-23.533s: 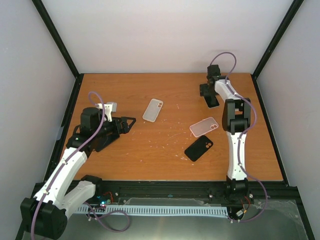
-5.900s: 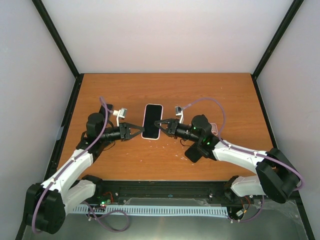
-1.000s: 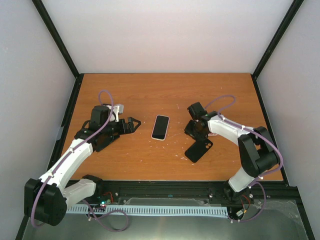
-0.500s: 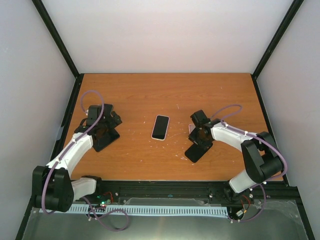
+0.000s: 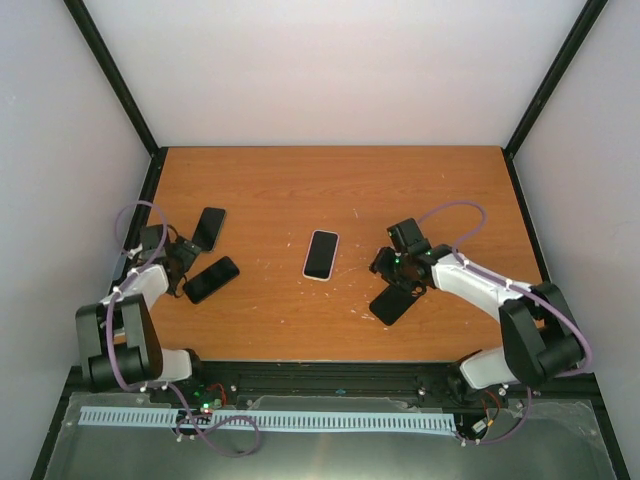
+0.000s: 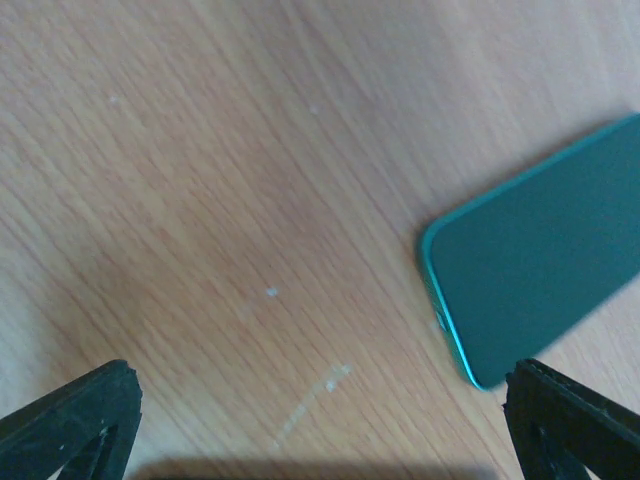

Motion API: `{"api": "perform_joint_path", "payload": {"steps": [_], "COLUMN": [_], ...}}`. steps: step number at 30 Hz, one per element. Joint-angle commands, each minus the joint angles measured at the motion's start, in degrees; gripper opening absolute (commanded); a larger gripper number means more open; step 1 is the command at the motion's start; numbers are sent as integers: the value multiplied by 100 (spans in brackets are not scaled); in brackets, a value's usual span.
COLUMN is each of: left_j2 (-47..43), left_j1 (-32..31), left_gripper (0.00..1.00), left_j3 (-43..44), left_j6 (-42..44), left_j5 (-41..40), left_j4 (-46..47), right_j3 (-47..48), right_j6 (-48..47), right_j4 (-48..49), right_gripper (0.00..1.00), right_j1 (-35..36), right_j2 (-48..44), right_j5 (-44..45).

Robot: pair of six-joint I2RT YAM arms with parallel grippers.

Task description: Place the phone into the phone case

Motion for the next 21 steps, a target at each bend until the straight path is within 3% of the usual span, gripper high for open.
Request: {"api": "perform_joint_path", "payload": {"steps": [1,12,21], "left_j2": [475,945,490], "left_j1": [434,584,503], "left_gripper": [100,100,99], "left_j3": [37,-295,-853], "left_j6": [21,-151,-460], "left_j5": [416,1261,2357], "left_j4": [643,828,663], "right_j3": [-185,-507,-551], "right_j6": [-591,-1302,-1300], "right_j4": [550,1273,1463], "right_gripper": [63,66,67], "right_j1": [-13,-17,-22], "right_j2": [-343,-874,-844], "right_j5": [-435,-1031,-1158]}}
